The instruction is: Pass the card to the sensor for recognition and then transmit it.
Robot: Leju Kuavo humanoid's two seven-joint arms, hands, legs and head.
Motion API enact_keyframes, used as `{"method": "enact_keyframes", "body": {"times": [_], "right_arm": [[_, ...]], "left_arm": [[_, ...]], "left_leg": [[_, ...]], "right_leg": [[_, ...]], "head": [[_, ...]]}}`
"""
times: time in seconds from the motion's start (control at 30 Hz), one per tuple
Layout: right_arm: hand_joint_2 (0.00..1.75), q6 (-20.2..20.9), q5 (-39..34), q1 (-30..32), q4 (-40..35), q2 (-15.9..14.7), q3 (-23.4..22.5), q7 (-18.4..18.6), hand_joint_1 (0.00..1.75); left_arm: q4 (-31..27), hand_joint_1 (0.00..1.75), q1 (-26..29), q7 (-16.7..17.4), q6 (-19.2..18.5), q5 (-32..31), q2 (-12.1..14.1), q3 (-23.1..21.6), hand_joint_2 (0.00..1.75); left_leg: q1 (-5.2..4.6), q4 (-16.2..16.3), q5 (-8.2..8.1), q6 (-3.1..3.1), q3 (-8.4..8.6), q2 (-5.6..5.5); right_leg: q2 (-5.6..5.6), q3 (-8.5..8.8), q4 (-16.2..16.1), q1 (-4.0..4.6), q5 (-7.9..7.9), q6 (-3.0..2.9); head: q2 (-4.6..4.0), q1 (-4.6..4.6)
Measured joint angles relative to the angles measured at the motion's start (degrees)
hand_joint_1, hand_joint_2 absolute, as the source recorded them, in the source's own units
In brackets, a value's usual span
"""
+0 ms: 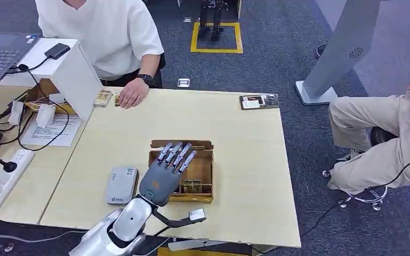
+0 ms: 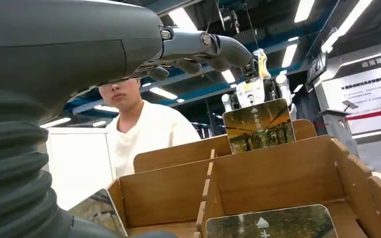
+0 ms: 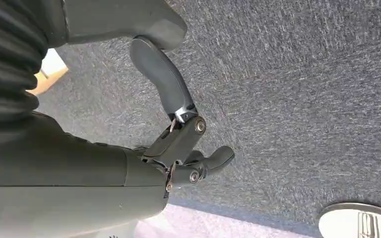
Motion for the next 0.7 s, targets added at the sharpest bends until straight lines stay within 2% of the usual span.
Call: {"method": "enact_keyframes", "body": {"times": [0.2, 0.4, 0.7], "right_arm": [[1.75, 0.0, 0.1, 0.1, 0.0, 0.0, 0.0, 0.0, 0.0], [1.75, 0.0, 0.3, 0.3, 0.0, 0.0, 0.0, 0.6, 0.0], [1.75, 0.0, 0.3, 0.5, 0.0, 0.0, 0.0, 0.7, 0.0]], "left_arm": [[0.7, 0.0, -0.5, 0.7, -1.0, 0.0, 0.0, 0.0, 1.75], [1.7, 0.0, -0.7, 3.3, 0.0, 0.0, 0.4, 0.0, 1.75], [2.0, 0.0, -0.7, 3.5, 0.2, 0.0, 0.5, 0.0, 1.75]], "left_leg": [[0.0, 0.0, 0.0, 0.0, 0.04, 0.0], [0.0, 0.0, 0.0, 0.0, 0.09, 0.0], [0.0, 0.0, 0.01, 0.0, 0.12, -0.01]], "right_leg": [[0.0, 0.04, 0.0, 0.0, 0.0, 0.0], [0.0, 0.09, 0.0, 0.0, 0.0, 0.0], [0.0, 0.13, 0.0, 0.01, 0.01, 0.0]], "head": [[0.0, 0.0], [0.0, 0.0], [0.0, 0.0]]}}
